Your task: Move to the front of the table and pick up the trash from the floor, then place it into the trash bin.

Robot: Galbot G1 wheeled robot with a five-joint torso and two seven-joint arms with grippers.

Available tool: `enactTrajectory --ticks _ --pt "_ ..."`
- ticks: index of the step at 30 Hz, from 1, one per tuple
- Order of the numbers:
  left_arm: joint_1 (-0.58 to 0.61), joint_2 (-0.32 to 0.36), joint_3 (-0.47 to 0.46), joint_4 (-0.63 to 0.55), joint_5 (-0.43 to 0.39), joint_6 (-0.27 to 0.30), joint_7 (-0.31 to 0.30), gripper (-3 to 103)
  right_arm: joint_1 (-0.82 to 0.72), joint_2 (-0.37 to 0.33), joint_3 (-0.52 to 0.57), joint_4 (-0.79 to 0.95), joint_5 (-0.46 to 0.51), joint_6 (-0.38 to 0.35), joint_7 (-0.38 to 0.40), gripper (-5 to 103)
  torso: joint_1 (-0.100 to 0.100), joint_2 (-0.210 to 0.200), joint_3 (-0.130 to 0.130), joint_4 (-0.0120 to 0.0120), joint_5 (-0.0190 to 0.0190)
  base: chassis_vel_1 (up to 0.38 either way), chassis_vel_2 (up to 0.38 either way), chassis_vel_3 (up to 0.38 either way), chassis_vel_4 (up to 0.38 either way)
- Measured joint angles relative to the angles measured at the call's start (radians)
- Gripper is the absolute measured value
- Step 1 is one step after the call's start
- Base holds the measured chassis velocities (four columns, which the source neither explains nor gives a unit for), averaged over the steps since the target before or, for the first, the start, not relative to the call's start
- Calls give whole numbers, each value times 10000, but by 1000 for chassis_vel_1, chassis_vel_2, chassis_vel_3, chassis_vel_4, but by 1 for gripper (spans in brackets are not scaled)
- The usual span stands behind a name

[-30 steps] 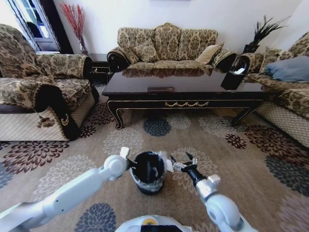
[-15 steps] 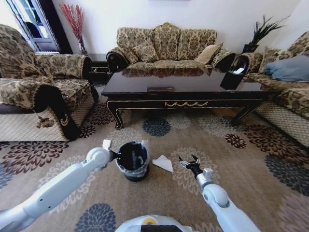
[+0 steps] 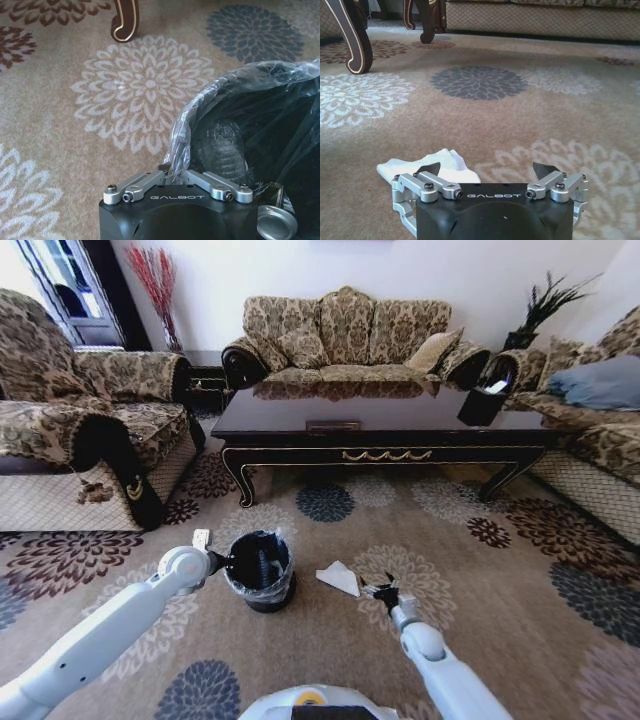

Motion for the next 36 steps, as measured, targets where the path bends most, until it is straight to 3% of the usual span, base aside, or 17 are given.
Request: enactTrajectory --ticks 8,23,26,36 --pt "84 55 -4 -269 -380 0 -332 0 603 393 -59 -1494 1031 158 -227 100 0 0 0 -1 -2 0 0 0 0" --pt "109 64 8 -288 -476 0 -346 0 929 687 -355 -2642 414 625 -631 103 0 0 0 2 -1 0 0 0 0" --pt "131 74 -6 -293 -476 0 -343 0 1010 725 -396 -2786 348 654 -643 100 0 0 0 2 0 0 0 0 0" --pt "169 18 -26 -271 -431 0 -327 0 1101 647 -426 -2944 331 742 -661 68 -1 0 0 1 -1 0 0 0 0"
